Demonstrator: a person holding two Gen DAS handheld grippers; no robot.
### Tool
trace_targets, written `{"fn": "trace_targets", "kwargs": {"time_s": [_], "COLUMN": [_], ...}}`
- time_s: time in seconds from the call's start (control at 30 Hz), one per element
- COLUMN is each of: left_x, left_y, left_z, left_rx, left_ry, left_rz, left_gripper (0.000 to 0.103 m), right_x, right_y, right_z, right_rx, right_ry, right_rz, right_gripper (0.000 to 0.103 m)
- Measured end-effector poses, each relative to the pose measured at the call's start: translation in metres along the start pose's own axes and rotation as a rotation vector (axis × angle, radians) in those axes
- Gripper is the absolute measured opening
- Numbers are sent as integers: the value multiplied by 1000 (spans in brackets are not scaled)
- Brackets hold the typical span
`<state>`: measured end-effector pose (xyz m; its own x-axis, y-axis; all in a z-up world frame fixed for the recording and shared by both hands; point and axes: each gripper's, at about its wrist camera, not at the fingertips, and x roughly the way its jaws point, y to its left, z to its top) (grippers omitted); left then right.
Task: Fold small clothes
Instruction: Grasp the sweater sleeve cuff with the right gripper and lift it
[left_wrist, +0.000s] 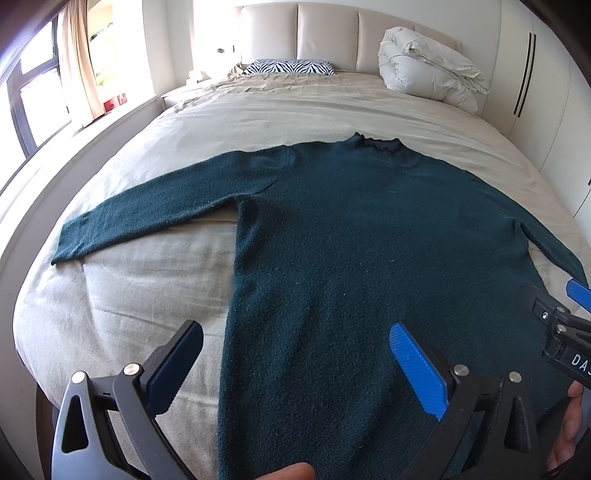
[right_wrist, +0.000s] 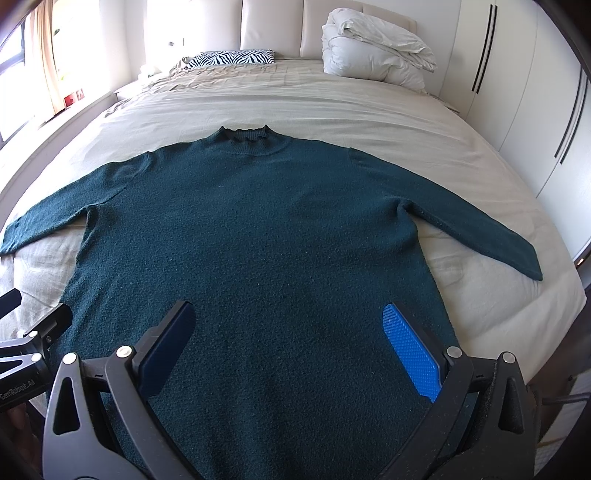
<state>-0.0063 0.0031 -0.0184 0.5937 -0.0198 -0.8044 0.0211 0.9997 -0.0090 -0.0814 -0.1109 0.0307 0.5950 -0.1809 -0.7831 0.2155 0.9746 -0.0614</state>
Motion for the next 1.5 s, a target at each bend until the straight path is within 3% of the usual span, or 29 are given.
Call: {"fn": "trace_targets", "kwargs": {"time_s": [0.13, 0.23, 0.4, 0.53, 0.67, 0.77, 0.87, 0.97, 1.2, 1.27, 1.33, 1.47, 1.5], "left_x": [8, 16, 26, 37, 48, 51, 54, 63, 80, 86, 94, 97, 97], "left_y": [1, 3, 2, -7, -22, -34, -48, -60, -66, -65, -59, -54, -52], "left_z": [2, 3, 10, 16, 22, 30, 40, 48, 58, 57, 57, 60, 61], "left_rx": [-24, -50, -94, -101, -88, -63, -31, -12, -13, -38, -79, -103, -109], "left_ry": [53, 96, 158, 208, 228, 182, 145, 178, 220, 245, 272, 267, 263], "left_rz": [-29, -60, -146, -193, -228, -266, -278, -307, -284, -324, -384, -399, -410], "left_gripper": [103, 103, 103, 103, 103, 103, 103, 103, 103, 103, 102, 98, 97], "right_x": [2, 5, 21, 39, 59, 79, 99, 116, 144, 155, 164, 177, 179], "right_y": [-21, -67, -188, -295, -371, -419, -457, -478, -501, -511, -519, -526, -525], "right_z": [3, 9, 4, -20, -34, -50, -66, -85, -78, -73, -67, -40, -31], "right_rx": [66, 198, 534, 857, 1010, 1142, 1242, 1322, 1334, 1328, 1321, 1241, 1206], "right_ry": [-14, -31, -62, -106, -134, -131, -129, -147, -219, -241, -237, -203, -191], "right_rz": [40, 85, 123, 168, 170, 212, 231, 246, 216, 219, 217, 160, 153], "right_gripper": [103, 103, 103, 103, 103, 103, 103, 103, 103, 96, 79, 57, 47]}}
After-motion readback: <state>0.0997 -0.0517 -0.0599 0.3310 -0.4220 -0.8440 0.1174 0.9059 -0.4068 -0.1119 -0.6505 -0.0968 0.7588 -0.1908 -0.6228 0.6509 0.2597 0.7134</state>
